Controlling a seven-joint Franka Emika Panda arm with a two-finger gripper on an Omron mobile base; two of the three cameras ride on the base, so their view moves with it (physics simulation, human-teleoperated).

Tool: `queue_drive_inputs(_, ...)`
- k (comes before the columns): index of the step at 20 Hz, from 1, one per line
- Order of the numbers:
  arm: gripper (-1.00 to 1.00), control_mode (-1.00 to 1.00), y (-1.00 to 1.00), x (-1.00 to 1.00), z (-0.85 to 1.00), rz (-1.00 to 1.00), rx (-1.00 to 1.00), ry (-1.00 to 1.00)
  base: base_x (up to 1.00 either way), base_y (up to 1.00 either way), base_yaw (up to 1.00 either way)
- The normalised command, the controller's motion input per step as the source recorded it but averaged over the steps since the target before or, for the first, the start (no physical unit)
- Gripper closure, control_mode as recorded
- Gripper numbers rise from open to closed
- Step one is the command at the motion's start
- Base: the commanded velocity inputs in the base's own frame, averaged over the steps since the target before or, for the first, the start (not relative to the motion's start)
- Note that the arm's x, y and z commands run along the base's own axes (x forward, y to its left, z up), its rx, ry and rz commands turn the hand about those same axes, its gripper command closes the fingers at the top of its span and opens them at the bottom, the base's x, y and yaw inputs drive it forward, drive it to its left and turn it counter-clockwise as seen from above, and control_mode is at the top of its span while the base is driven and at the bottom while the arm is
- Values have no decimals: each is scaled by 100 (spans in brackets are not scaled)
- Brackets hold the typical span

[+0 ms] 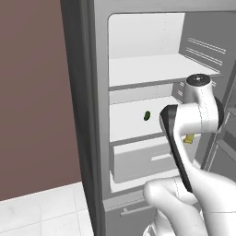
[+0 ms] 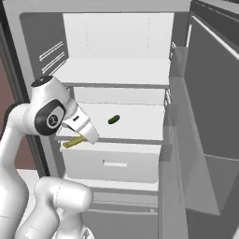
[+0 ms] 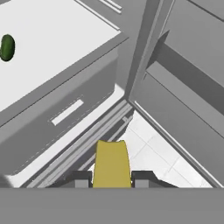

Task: Pick the egg and butter from the fridge and place them by the bowl for mixing.

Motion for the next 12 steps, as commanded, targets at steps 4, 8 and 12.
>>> queue_drive_inputs(4,100,100,0,0,0,0,0,0,-40,31,1)
queue_drive_inputs(8,100,100,0,0,0,0,0,0,-30,58,-2)
queue_drive_inputs(12,100,100,0,0,0,0,0,0,-42,57,-22)
